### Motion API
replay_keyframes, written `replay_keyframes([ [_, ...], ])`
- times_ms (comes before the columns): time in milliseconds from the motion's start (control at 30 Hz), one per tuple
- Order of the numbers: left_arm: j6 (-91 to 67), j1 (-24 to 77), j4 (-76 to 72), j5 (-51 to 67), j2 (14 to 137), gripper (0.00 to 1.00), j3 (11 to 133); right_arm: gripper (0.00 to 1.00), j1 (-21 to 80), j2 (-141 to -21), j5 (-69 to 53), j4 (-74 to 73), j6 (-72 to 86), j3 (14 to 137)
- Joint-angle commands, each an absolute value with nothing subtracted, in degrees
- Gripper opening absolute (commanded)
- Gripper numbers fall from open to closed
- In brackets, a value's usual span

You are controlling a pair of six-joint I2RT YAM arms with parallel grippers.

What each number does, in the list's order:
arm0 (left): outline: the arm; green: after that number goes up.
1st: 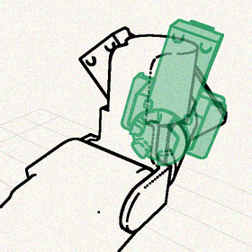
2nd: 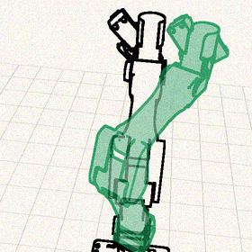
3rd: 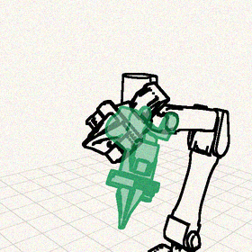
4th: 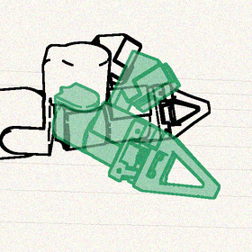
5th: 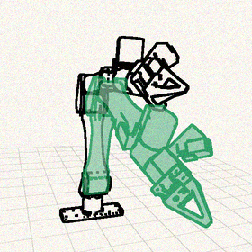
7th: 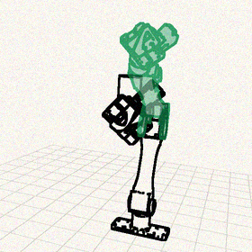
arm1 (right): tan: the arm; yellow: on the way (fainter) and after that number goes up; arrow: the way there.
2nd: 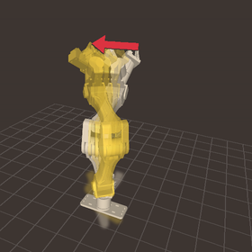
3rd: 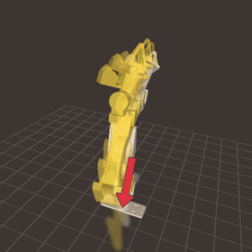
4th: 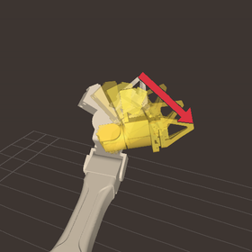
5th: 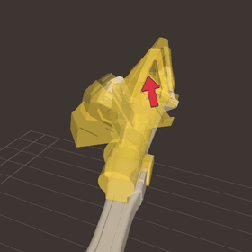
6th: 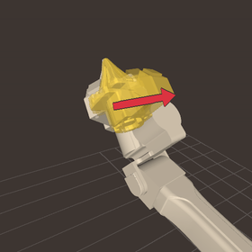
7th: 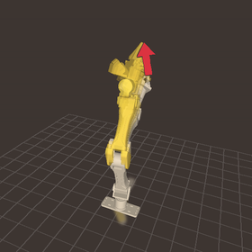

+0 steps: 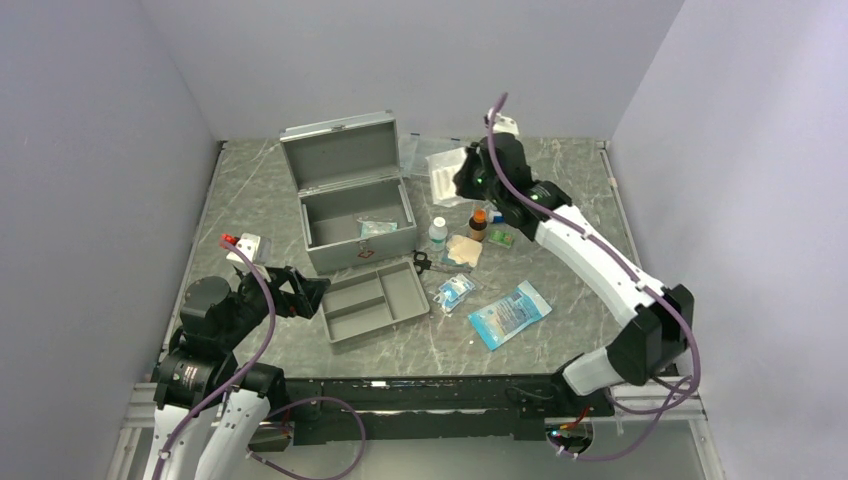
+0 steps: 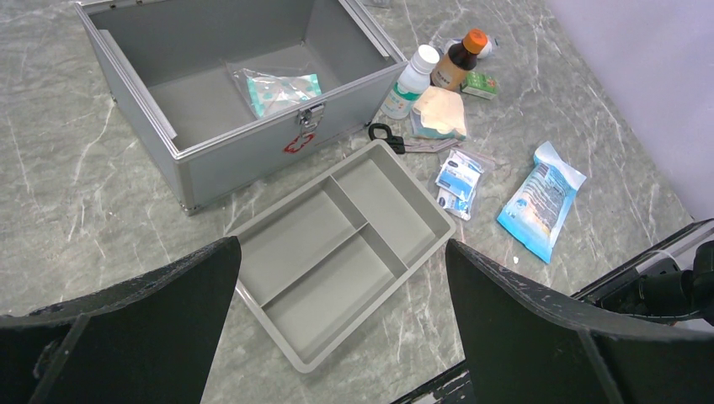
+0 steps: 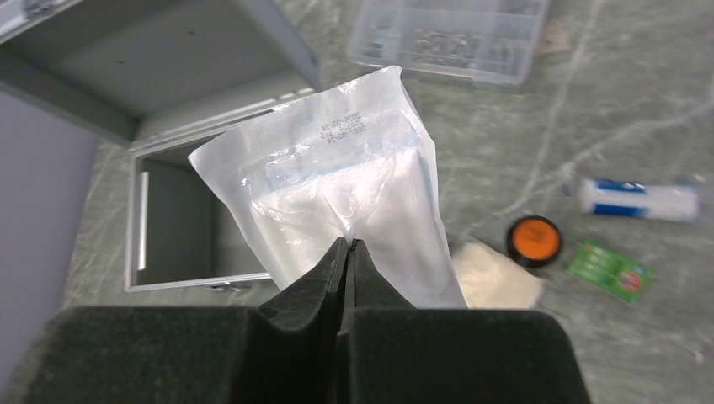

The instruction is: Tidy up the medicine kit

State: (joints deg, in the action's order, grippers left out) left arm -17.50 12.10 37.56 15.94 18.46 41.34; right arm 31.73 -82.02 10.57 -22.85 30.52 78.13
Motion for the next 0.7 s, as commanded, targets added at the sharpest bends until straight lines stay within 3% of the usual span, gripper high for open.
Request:
replay_keyframes([
  [0,-17.8,12.1,36.1,15.3,17.4,0.99,41.4,0.0,35.1,-87.3,8.6,-19.0,31.8,85.7],
  [667,-17.9,12.2,36.5,14.3,16.4,0.99,41.6,0.0,45.4,-117.5,5.1,-20.2,36.2,109.2],
])
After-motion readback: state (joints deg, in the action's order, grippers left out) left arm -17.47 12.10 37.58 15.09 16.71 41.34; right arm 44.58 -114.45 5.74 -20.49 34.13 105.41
